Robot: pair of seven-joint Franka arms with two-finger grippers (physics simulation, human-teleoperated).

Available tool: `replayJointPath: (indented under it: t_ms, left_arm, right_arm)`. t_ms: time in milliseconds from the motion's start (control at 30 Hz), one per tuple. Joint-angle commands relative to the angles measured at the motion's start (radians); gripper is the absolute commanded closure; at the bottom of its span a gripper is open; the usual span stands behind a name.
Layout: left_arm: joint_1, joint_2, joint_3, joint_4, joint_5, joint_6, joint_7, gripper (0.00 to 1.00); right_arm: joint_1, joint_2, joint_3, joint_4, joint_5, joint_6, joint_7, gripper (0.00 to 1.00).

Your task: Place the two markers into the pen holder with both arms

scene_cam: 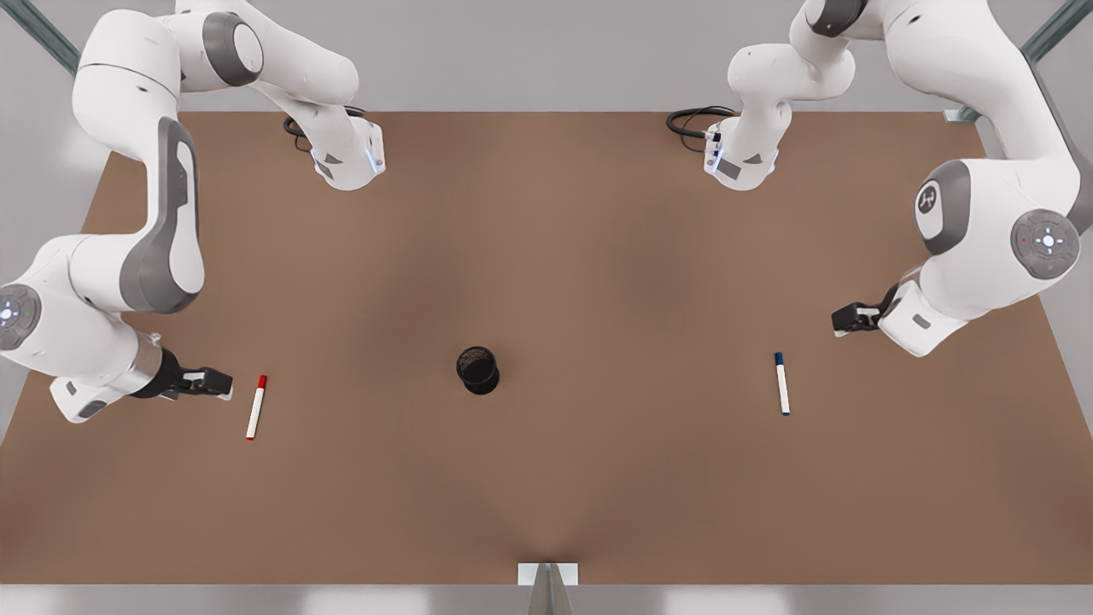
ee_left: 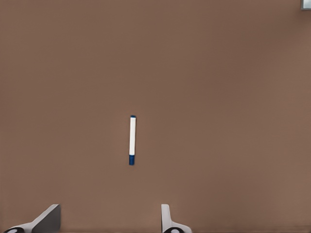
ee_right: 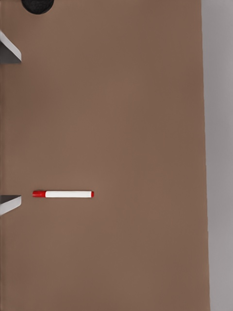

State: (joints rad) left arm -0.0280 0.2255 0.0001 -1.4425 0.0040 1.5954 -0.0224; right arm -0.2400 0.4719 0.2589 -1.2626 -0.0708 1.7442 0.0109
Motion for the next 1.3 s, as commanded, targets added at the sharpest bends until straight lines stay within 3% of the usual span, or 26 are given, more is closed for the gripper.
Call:
replayJointPath:
  t_ms: [0,133,233,367,967,1067,1133,1267]
  left_arm:
    - [0.000,0.000,0.000,0.001,-0.001,-0.003,0.150,0.00]
    - [0.065,0.112,0.000,-0.042,-0.107,0.221,0.157,0.00]
    - [0.042,0.140,-0.003,-0.274,-0.104,0.583,0.205,0.00]
    - [0.008,0.226,-0.003,-0.345,-0.093,0.744,0.208,0.00]
    - [0.017,0.384,0.037,-0.437,-0.094,0.893,0.197,0.00]
    - [0.028,0.393,0.037,-0.435,-0.096,0.902,0.196,0.08]
    - [0.028,0.394,0.037,-0.434,-0.098,0.902,0.196,0.26]
    - [0.026,0.407,0.037,-0.434,-0.098,0.902,0.196,0.36]
  right_arm:
    - [-0.001,0.005,0.000,-0.001,0.000,0.014,0.049,0.00]
    - [-0.002,0.034,0.000,-0.008,-0.001,0.060,0.047,0.00]
    - [-0.002,0.128,0.000,-0.008,-0.032,0.143,0.047,0.00]
    - [0.007,0.201,-0.007,-0.086,-0.060,0.205,0.064,0.00]
    - [-0.027,0.382,-0.087,-0.024,-0.132,0.276,0.020,0.00]
    - [-0.028,0.399,-0.096,-0.032,-0.152,0.276,0.018,0.00]
    - [-0.027,0.404,-0.096,-0.063,-0.181,0.314,0.018,0.00]
    - [-0.028,0.404,-0.096,-0.109,-0.195,0.348,0.020,0.01]
